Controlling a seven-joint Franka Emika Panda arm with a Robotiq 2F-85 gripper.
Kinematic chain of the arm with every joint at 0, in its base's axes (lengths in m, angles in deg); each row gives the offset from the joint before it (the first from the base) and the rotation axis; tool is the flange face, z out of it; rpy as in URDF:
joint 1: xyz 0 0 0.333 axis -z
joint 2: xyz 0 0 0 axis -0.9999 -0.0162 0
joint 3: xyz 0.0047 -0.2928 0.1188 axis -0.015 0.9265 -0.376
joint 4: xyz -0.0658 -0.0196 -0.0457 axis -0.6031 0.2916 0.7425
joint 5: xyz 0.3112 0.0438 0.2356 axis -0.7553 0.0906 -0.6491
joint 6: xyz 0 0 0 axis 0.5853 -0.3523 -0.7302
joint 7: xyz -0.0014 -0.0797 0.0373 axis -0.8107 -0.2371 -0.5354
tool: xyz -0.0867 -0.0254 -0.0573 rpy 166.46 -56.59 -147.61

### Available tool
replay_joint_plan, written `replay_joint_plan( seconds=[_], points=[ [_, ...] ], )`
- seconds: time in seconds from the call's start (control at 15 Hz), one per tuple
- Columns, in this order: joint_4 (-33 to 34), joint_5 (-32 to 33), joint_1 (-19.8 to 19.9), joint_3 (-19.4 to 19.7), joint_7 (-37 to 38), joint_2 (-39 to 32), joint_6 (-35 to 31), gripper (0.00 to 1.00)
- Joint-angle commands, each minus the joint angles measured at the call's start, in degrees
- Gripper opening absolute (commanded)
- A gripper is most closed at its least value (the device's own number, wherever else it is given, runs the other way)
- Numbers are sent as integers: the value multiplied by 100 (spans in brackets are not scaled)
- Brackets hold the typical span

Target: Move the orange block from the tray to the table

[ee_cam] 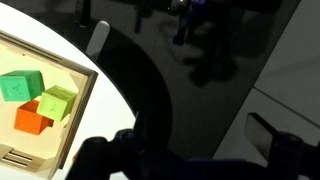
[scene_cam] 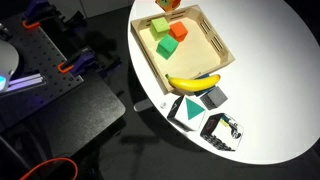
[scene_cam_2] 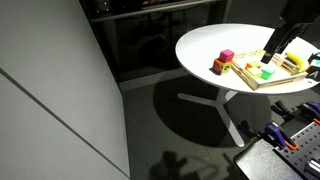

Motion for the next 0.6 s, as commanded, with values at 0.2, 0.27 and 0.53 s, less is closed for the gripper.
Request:
replay_joint_plan(
  seconds=[0.2,0.27,0.53],
  points=[
    [8,-17,25,-26,-13,3,15,100],
    [33,-25,40,-2,-18,1,33,100],
    [181,33,259,174,-32,84,133,100]
  ],
)
